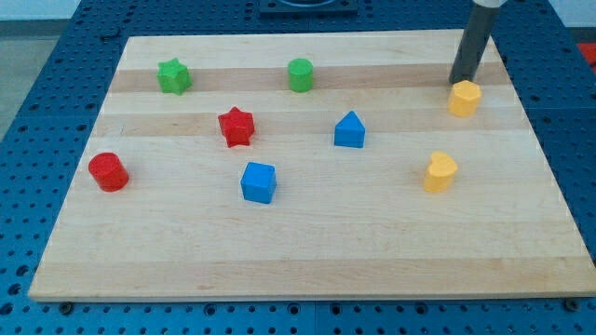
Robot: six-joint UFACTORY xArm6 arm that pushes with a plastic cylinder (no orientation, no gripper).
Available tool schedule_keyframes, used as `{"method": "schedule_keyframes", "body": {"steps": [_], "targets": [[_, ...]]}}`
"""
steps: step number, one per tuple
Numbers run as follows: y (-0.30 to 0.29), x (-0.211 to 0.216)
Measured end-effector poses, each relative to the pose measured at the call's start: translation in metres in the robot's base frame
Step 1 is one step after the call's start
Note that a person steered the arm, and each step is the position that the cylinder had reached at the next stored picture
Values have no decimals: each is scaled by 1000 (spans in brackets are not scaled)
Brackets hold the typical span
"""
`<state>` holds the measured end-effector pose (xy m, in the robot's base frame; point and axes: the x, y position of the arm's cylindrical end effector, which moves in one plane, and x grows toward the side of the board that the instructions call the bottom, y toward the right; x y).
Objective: Slide the yellow hexagon towards the yellow heart
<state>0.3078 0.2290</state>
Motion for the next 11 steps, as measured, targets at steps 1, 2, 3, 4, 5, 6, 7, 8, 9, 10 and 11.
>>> {"method": "schedule_keyframes", "body": {"steps": [1,2,3,4,5,6,7,8,9,10,11], "targets": [[9,6],[8,27],[-4,27],[-22,27],[-46,34],[-64,43],[-76,55],[-73,74],[-44,69],[-27,59],[-27,70]]}}
